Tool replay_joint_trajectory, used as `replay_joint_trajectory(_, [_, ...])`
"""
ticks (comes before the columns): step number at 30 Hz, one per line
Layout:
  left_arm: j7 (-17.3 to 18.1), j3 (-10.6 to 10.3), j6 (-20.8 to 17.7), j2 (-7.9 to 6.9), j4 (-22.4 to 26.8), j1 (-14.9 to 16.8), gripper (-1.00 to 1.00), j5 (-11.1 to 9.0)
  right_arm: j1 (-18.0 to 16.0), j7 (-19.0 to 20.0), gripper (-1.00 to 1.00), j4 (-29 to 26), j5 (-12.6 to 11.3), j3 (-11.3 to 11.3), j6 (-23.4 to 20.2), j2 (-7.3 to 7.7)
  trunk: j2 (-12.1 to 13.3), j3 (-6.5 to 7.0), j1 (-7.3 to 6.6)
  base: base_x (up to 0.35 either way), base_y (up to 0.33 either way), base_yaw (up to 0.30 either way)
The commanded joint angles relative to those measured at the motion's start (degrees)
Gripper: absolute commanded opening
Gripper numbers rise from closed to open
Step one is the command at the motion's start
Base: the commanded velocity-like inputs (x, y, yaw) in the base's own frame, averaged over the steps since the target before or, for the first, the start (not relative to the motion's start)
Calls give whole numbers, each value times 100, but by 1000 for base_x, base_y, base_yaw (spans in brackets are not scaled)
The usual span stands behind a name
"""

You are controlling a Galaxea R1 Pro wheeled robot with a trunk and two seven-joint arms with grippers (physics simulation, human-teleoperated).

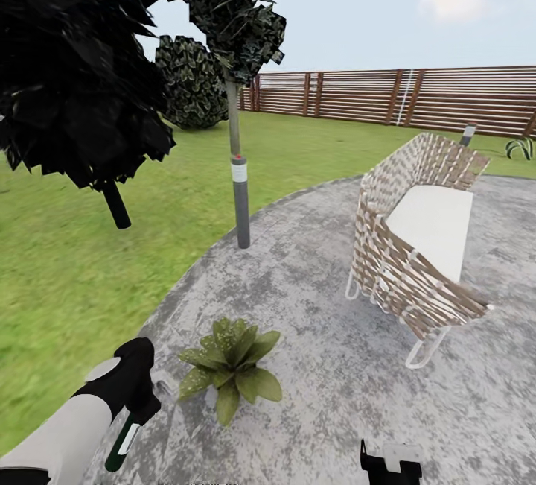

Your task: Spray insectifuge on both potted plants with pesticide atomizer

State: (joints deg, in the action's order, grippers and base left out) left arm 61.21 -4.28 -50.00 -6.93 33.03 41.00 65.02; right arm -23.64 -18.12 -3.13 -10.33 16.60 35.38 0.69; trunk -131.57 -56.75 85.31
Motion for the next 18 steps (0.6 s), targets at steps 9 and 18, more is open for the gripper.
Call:
replay_joint_trajectory(9, [58, -20, -27, -2, 19, 4, -100, 46, -1, -12, 100, -3, -48, 54, 4, -7, -2, -6, -1, 0, -270, 277])
replay_joint_trajectory(18, [58, -20, -27, -2, 19, 4, -100, 46, -2, -9, 100, -3, -48, 53, 4, -8, -2, -6, -1, 38, -271, 173])
